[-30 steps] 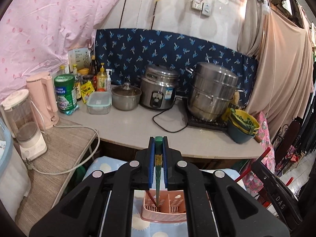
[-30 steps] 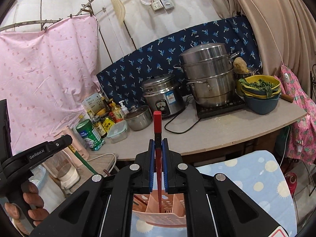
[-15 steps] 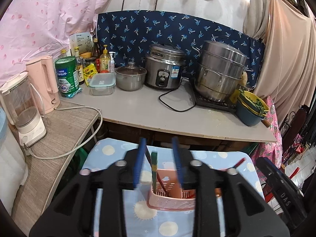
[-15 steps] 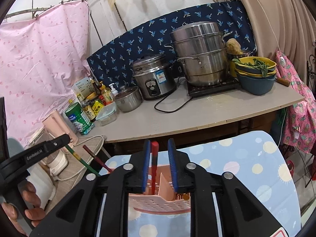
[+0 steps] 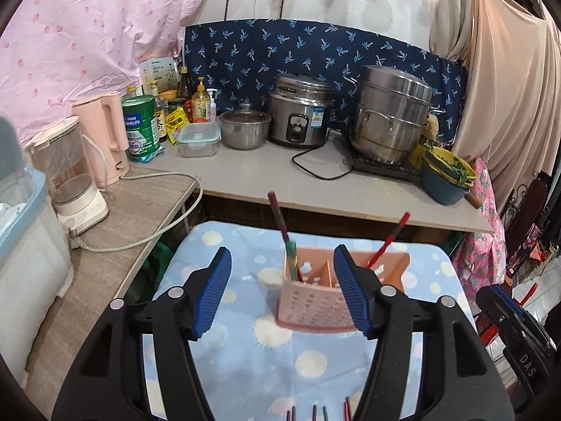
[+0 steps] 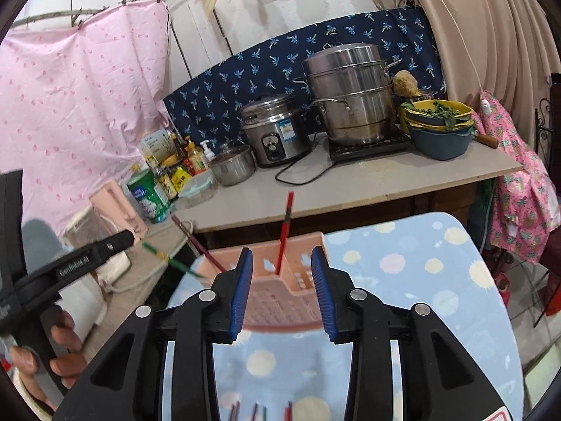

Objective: Organize utensils
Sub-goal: 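Open both tools to release the chopsticks into the holder, then move both open tools back toward the remaining chopsticks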

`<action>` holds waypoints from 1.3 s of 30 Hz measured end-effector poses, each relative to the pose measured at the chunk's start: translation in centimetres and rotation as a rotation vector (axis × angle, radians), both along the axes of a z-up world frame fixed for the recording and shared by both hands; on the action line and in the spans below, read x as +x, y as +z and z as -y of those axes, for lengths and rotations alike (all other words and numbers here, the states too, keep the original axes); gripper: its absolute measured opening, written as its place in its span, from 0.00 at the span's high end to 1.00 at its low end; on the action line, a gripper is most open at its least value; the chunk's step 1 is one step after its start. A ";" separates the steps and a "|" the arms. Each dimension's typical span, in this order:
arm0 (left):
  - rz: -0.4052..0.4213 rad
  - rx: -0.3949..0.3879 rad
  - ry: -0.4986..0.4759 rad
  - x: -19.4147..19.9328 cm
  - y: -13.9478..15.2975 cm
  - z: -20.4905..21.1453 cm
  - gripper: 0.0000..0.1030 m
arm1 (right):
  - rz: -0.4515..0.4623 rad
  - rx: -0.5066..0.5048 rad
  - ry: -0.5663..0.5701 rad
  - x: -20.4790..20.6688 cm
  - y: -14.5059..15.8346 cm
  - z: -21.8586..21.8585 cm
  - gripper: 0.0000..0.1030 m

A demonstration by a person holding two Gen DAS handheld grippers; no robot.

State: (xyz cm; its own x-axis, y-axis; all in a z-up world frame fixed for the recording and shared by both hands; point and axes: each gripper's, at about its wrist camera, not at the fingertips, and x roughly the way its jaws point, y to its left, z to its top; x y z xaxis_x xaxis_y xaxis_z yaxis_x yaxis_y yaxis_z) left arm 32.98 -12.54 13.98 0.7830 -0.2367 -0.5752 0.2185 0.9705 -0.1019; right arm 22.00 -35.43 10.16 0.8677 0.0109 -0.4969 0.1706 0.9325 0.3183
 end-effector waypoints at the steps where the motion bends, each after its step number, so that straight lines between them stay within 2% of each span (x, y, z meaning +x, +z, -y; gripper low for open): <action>1: -0.004 0.005 0.003 -0.6 -0.2 -0.2 0.42 | -0.010 0.007 0.001 -1.0 -0.4 -0.1 0.67; 9: -0.064 0.049 -0.017 -5.9 -3.2 -2.0 0.42 | -0.072 0.043 -0.011 -7.2 -3.3 -0.9 0.67; 16: -0.109 0.100 -0.031 -11.1 -7.4 -3.8 0.42 | -0.150 -0.007 -0.005 -12.2 -6.9 -3.1 0.67; 23: -0.203 0.110 -0.038 -15.1 -12.0 -5.5 0.42 | -0.256 -0.054 0.021 -16.2 -11.3 -5.3 0.67; 31: -0.302 0.117 -0.060 -18.4 -16.6 -5.8 0.42 | -0.330 -0.062 0.051 -19.2 -14.9 -7.3 0.67; 39: -0.360 0.113 -0.073 -20.3 -18.8 -6.2 0.42 | -0.375 -0.059 0.078 -20.2 -16.7 -8.8 0.67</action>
